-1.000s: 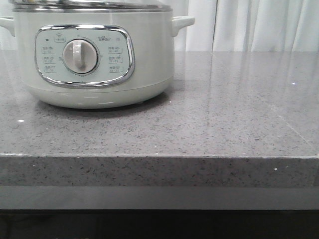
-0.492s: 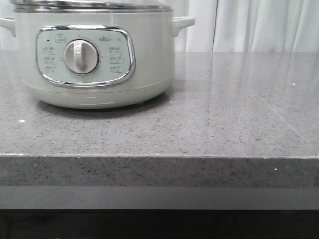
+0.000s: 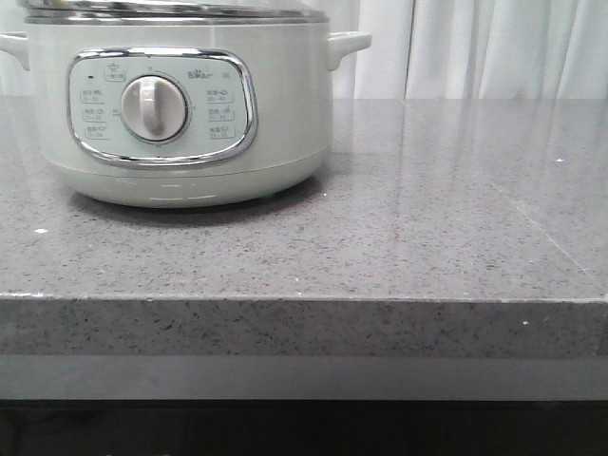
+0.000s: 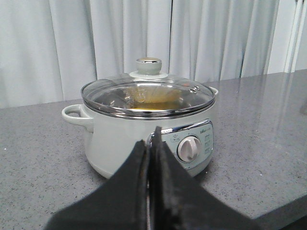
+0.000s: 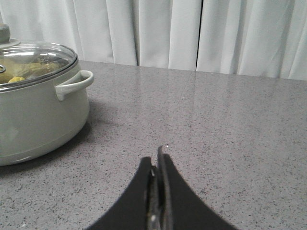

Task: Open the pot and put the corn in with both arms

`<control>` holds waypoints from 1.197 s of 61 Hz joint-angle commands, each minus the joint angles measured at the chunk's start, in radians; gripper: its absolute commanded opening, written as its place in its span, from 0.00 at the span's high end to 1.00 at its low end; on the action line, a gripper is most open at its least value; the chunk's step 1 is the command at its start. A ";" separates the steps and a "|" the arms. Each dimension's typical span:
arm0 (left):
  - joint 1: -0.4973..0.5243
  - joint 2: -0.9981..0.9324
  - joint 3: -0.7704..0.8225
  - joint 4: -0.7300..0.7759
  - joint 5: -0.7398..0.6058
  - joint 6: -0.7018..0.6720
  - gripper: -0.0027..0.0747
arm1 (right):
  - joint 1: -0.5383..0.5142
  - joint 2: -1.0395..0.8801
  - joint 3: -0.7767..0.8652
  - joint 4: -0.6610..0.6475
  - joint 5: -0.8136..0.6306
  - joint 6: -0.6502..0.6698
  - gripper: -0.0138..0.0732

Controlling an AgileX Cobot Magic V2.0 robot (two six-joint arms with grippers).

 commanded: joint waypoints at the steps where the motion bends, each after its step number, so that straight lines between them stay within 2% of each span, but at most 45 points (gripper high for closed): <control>1: 0.000 0.013 -0.024 -0.018 -0.088 -0.003 0.99 | -0.004 0.004 -0.022 -0.002 -0.081 -0.009 0.92; 36: 0.000 0.013 -0.007 0.008 -0.106 -0.006 0.99 | -0.004 0.004 -0.022 -0.002 -0.081 -0.009 0.92; 45: 0.020 0.009 0.046 0.134 -0.184 -0.136 0.99 | -0.004 0.004 -0.022 -0.002 -0.081 -0.009 0.92; 53: 0.099 -0.019 0.109 0.134 -0.189 -0.169 0.99 | -0.004 0.004 -0.022 -0.002 -0.081 -0.009 0.92; 67: 0.307 -0.059 0.249 0.134 -0.195 -0.169 0.99 | -0.004 0.005 -0.022 -0.002 -0.079 -0.009 0.92; 73: 0.355 -0.059 0.289 0.134 -0.202 -0.169 0.99 | -0.004 0.005 -0.022 -0.002 -0.079 -0.009 0.92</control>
